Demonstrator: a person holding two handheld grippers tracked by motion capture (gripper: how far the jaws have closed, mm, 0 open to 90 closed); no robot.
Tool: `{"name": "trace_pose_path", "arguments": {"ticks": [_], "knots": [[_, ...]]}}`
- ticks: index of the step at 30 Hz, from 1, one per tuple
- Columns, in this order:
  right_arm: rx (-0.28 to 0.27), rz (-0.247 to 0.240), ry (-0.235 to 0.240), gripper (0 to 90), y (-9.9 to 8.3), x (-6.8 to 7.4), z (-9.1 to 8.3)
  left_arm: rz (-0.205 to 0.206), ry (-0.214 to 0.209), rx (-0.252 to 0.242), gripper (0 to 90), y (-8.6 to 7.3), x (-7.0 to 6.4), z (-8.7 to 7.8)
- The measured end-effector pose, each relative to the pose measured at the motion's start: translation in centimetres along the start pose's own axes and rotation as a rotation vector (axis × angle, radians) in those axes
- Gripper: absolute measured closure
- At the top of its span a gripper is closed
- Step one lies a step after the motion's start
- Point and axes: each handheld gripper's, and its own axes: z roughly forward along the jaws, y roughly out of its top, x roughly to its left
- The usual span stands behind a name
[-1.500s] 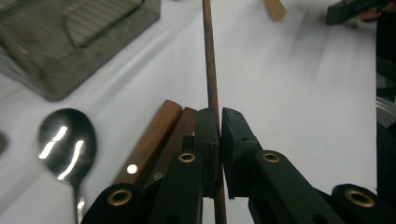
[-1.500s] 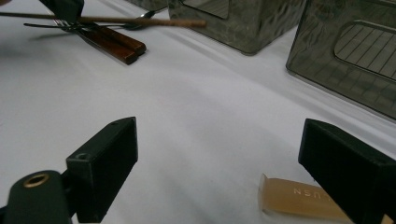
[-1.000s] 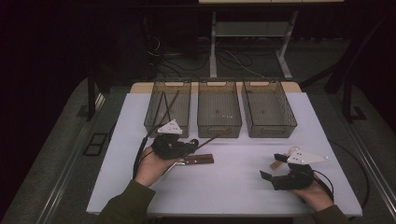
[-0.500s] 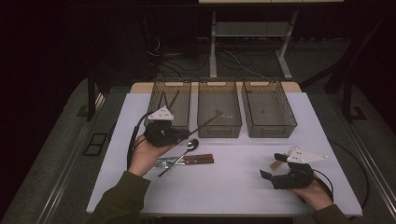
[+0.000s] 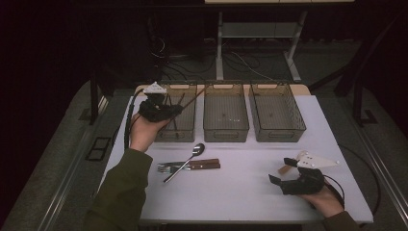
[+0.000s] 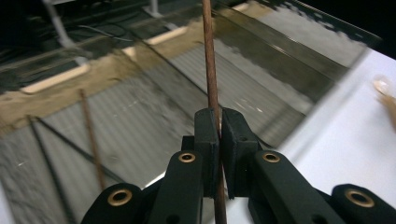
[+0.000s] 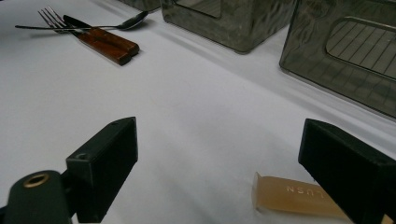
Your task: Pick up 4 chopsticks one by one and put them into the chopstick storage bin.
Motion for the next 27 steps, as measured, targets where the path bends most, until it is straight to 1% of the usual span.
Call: {"name": "trace_pose_path", "arguments": {"ticks": [2, 3, 4, 6, 8, 10, 12, 15, 18, 20, 23, 24, 25, 26, 27], "knots": [[0.0, 0.004, -0.002, 11.1, 0.0, 0.0, 0.0, -0.029, 0.021, 0.002, 85.6, 0.6, 0.9, 0.4], [0.0, 0.003, -0.004, 11.1, 0.0, -0.1, -0.1, -0.03, 0.035, 0.009, 85.5, 0.8, 1.4, 0.7], [-0.001, 0.003, -0.005, 11.1, 0.0, -0.1, -0.1, -0.044, 0.054, 0.016, 85.6, 1.0, 1.7, 0.9], [-0.005, 0.005, -0.006, 11.1, -0.1, -0.2, -0.1, -0.063, 0.074, 0.016, 85.5, 1.2, 2.5, 1.6], [-0.006, 0.005, -0.007, 11.1, -0.1, -0.2, -0.2, -0.096, 0.084, 0.014, 85.5, 1.1, 3.2, 2.2], [-0.006, 0.003, -0.007, 11.1, -0.1, -0.1, -0.3, -0.118, 0.1, 0.023, 85.5, 0.8, 3.9, 2.9], [-0.006, 0.006, -0.008, 11.1, -0.1, -0.2, -0.4, -0.153, 0.101, 0.018, 85.5, 0.5, 4.5, 3.6], [-0.009, 0.007, -0.01, 11.1, -0.1, -0.2, -0.4, -0.158, 0.132, 0.062, 85.5, 0.0, 5.1, 4.9], [-0.012, 0.008, -0.01, 11.1, -0.1, -0.2, -0.4, -0.184, 0.159, 0.094, 85.5, -0.6, 5.7, 5.8], [-0.012, 0.006, -0.008, 11.1, -0.1, -0.1, -0.5, -0.204, 0.159, 0.089, 85.4, -0.7, 6.0, 6.1], [-0.016, 0.007, -0.011, 11.1, -0.1, -0.2, -0.6, -0.2, 0.177, 0.084, 84.8, -0.7, 5.9, 6.2], [-0.016, 0.008, -0.011, 11.1, -0.2, -0.2, -0.6, -0.193, 0.199, 0.083, 83.6, -0.7, 5.9, 6.2], [-0.018, 0.011, -0.012, 11.1, -0.2, -0.3, -0.7, -0.193, 0.213, 0.077, 75.0, -0.7, 5.9, 6.2], [-0.02, 0.011, -0.012, 11.1, -0.2, -0.3, -0.7, -0.193, 0.216, 0.073, 68.9, -0.7, 6.0, 6.1], [-0.021, 0.01, -0.013, 11.1, -0.2, -0.3, -0.7, -0.191, 0.212, 0.068, 64.9, -0.8, 6.1, 6.0]]}}
